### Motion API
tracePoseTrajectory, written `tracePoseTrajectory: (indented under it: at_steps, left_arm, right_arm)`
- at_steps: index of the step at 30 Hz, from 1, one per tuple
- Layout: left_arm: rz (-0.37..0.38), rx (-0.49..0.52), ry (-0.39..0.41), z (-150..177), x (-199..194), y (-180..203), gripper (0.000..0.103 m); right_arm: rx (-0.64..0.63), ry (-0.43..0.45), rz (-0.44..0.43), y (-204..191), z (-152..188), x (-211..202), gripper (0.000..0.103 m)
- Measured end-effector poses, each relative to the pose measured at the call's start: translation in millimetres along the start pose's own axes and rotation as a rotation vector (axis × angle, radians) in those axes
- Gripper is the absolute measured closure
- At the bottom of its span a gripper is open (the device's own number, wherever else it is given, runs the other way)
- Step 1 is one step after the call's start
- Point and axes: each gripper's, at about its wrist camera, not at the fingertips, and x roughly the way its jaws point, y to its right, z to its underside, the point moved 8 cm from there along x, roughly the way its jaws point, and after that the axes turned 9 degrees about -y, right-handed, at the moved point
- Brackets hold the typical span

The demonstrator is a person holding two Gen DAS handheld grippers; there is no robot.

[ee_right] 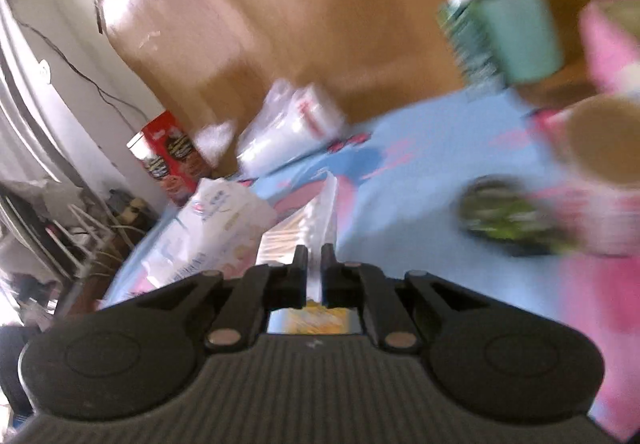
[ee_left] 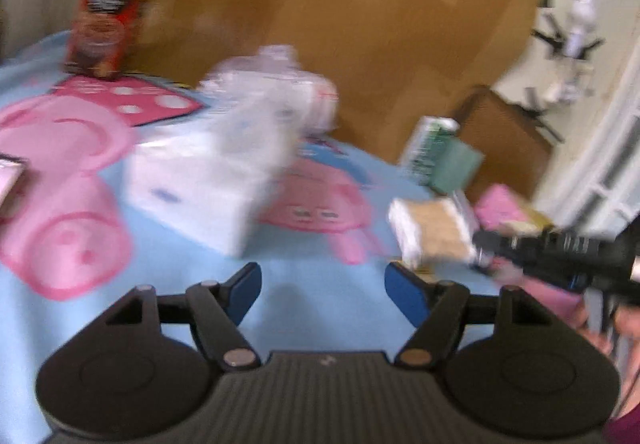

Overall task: Organize soft objects
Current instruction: 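Grasp the bag of cotton swabs with the right gripper, then place the cotton swab bag into the pink tin and release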

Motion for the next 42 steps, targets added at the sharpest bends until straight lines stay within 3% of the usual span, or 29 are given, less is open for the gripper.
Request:
tracePoseTrajectory:
  at_steps: [4, 7, 9, 12, 13, 16, 17, 19, 21, 24, 29, 31, 34, 38, 42]
  left_arm:
    - [0.137, 0.109, -0.067, 8.1, 8.3, 61.6, 0.033]
    - [0.240, 0.188, -0.169, 24.6, 27.0, 113.6, 0.033]
    - [0.271, 0.230, -0.240, 36.8, 44.8, 140.6, 0.033]
    - [0.240, 0.293, -0.316, 53.0, 70.1, 167.6, 0.033]
    - [0.225, 0.303, -0.334, 56.3, 77.4, 171.7, 0.033]
    - [0.202, 0.313, -0.365, 63.1, 90.6, 179.7, 0.033]
    - [0.194, 0.321, -0.359, 64.0, 90.8, 180.9, 0.035]
    - [0.198, 0.337, -0.373, 65.9, 91.5, 185.0, 0.050]
    - [0.189, 0.335, -0.379, 63.6, 90.4, 189.4, 0.050]
    - [0.177, 0.401, -0.305, 44.3, 82.0, 213.1, 0.050]
    - [0.286, 0.474, -0.235, 13.6, 82.7, 277.7, 0.048]
    - [0.314, 0.517, -0.221, 9.3, 95.9, 305.4, 0.048]
    - [0.315, 0.555, -0.236, 8.6, 128.6, 332.9, 0.047]
    - [0.260, 0.558, -0.279, 12.0, 171.7, 348.2, 0.035]
    - [0.249, 0.547, -0.250, 11.3, 167.2, 351.7, 0.030]
  right_arm:
    - [-0.021, 0.066, 0.123, 32.0, 37.9, -60.5, 0.094]
    - [0.032, 0.044, 0.130, 54.2, 76.6, -87.4, 0.094]
    - [0.047, 0.043, 0.142, 64.3, 98.8, -100.6, 0.093]
    - [0.005, 0.072, 0.197, 69.0, 112.3, -112.6, 0.069]
    - [-0.021, 0.076, 0.210, 67.5, 112.7, -114.7, 0.054]
    - [-0.147, 0.071, 0.211, 54.1, 113.6, -111.3, 0.052]
    - [-0.186, 0.064, 0.208, 50.0, 113.7, -106.6, 0.052]
    - [-0.258, 0.037, 0.217, 43.3, 114.0, -91.2, 0.053]
    - [-0.307, 0.025, 0.247, 47.5, 115.4, -82.5, 0.058]
    - [-0.344, 0.071, 0.282, 48.0, 104.0, -89.5, 0.062]
    - [-0.342, 0.275, 0.359, 62.5, 63.6, -144.4, 0.063]
    - [-0.322, 0.305, 0.412, 78.5, 49.5, -161.9, 0.063]
    - [-0.284, 0.300, 0.483, 104.7, 32.1, -174.1, 0.063]
    - [-0.245, 0.231, 0.565, 148.3, 8.5, -169.4, 0.063]
    - [-0.231, 0.186, 0.663, 170.2, -8.1, -146.6, 0.054]
